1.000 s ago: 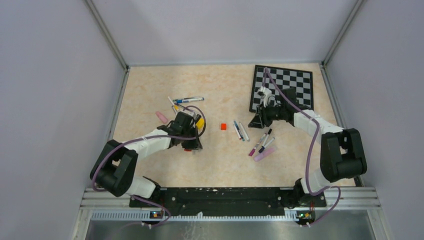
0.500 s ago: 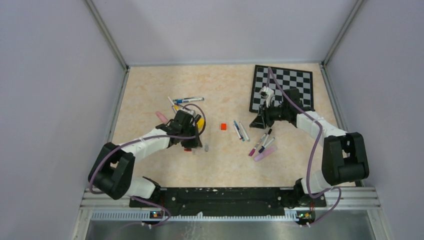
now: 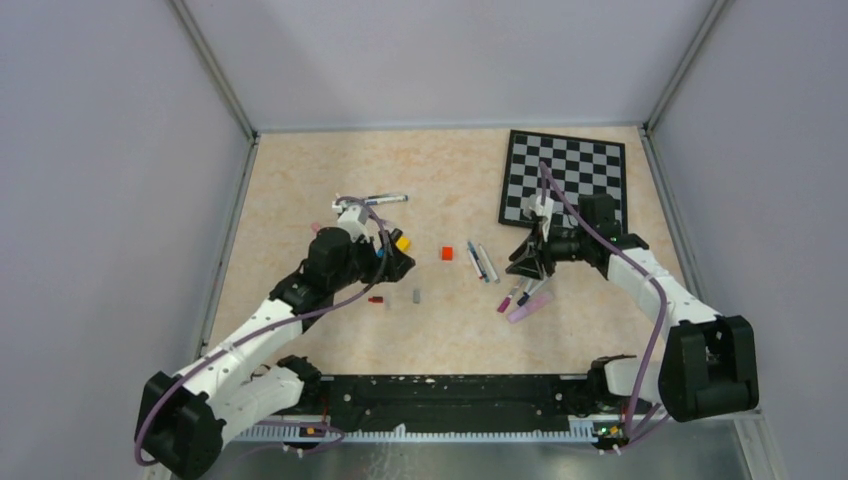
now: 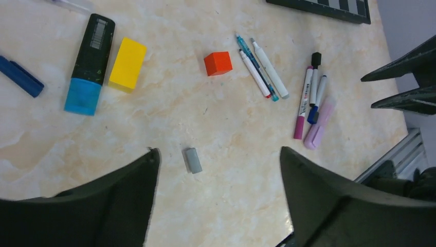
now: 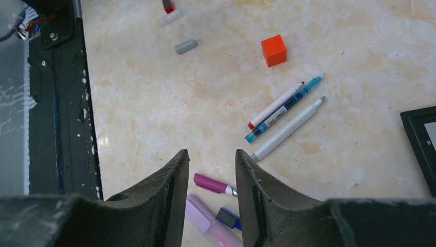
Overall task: Open the pen caps
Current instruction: Move the pen cap to the center of the board.
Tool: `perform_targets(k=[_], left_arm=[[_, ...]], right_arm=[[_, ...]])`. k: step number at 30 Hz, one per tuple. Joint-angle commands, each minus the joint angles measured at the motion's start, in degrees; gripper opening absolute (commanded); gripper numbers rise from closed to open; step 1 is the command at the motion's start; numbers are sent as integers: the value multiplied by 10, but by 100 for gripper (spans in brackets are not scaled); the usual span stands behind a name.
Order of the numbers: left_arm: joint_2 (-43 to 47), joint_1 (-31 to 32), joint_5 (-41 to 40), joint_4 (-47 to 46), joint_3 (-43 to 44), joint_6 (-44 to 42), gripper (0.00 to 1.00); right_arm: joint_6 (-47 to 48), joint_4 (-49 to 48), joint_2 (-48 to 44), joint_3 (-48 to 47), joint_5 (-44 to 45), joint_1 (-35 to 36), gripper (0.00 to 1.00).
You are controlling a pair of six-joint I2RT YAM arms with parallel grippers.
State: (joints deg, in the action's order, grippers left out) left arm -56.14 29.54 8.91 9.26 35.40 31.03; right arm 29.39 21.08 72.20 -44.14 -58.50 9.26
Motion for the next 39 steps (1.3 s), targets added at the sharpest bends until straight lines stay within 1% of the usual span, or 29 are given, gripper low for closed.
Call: perform_targets(k=[1,3,4,5,7,8,9,10,11,12,16,19,21,27,31,39], left_arm=[[24,0,12,-133,-60,40,97],[4,-1,49,-147,-64,47,99],[-9,0,65,-147,-61,47,97],[-23,0,78,-143,-56,40,93],[-54,0,85,-109,-36,31,83],[-71,2,74,-65,-17,23,76],[-91,5,58,-31,1,15,66],[-116,11,23,7,27,12,54],[-132,24,-6,38,41,13,48],[-146,39,-35,56,52,13,46],[-206,114,-166,113,104,40,47],[-266,135,-217,175,154,81,48],[-298,140,-229,196,176,97,48],[-342,148,-231,202,198,109,48],[-360,150,-213,192,201,104,42],[-374,158,-186,181,202,98,40]], right_arm=[[62,-9,-34,23,-35,-3,38],[59,-11,-33,23,-29,-6,38],[57,-11,-33,23,-27,-7,38],[56,-12,-31,23,-25,-9,38],[54,-13,-29,22,-23,-11,38],[53,-15,-29,23,-21,-12,38],[52,-15,-28,23,-20,-13,38],[51,-16,-28,24,-19,-13,38],[51,-16,-27,24,-18,-15,38],[50,-18,-27,24,-17,-16,38],[47,-20,-26,25,-15,-19,38],[46,-21,-24,26,-12,-22,38],[46,-21,-25,26,-12,-23,38],[45,-23,-25,28,-10,-27,38],[45,-24,-23,28,-11,-28,38],[45,-24,-23,29,-10,-29,38]])
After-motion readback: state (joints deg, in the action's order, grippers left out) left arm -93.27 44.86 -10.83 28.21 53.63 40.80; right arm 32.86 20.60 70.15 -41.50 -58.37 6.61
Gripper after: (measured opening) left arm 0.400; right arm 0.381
